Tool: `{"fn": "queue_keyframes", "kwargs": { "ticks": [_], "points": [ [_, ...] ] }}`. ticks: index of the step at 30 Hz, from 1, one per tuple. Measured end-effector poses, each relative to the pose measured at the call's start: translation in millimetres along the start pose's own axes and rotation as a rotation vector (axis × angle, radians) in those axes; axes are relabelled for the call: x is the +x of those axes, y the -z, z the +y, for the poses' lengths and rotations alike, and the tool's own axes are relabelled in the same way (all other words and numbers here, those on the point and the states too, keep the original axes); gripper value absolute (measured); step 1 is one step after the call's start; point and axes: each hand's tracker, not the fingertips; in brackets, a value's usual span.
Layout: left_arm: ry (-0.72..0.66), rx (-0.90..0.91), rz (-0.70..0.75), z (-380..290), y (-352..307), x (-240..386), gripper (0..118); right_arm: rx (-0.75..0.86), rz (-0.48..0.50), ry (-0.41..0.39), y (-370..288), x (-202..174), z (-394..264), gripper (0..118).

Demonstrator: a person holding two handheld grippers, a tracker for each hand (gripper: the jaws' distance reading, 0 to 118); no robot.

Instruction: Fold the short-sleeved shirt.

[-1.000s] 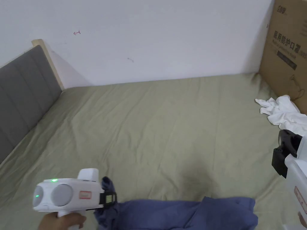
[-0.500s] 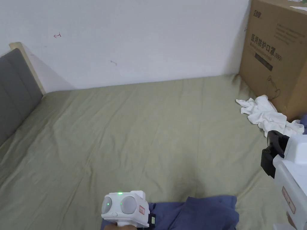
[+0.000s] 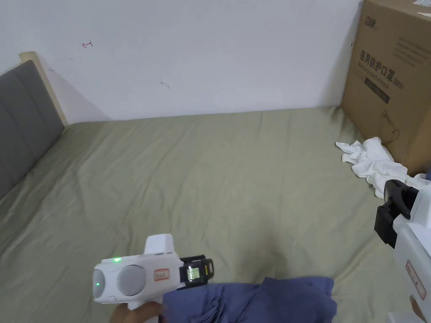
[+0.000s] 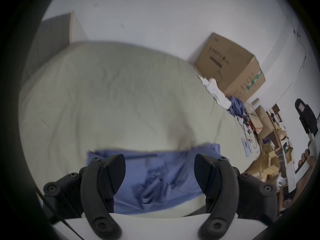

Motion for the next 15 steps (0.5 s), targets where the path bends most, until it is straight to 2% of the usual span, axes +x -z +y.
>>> {"fn": "queue_keyframes", "kwargs": {
  "ticks": [4, 5, 7, 8, 11, 15],
  "points": [
    [0.052, 0.127, 0.113, -4, -14, -23, 82, 0.01, 0.006, -0.001, 2, -1, 3, 1],
    [0.065, 0.15, 0.139, -9, -14, -28, 71, 0.011, 0.007, 0.001, 2, -1, 3, 1],
    [0.071, 0.179, 0.159, -20, -11, -40, 32, 0.013, 0.009, -0.002, 1, -5, 5, 1],
    [0.07, 0.169, 0.162, -24, -6, -46, 18, 0.013, 0.01, -0.004, 0, -5, 6, 1],
    [0.054, 0.159, 0.176, -44, 10, -59, 0, 0.01, 0.012, -0.006, -1, -8, 7, 1],
    [0.039, 0.138, 0.204, -73, 34, -68, 0, 0.003, 0.009, -0.008, -2, -6, 5, 1]
  ]
}}
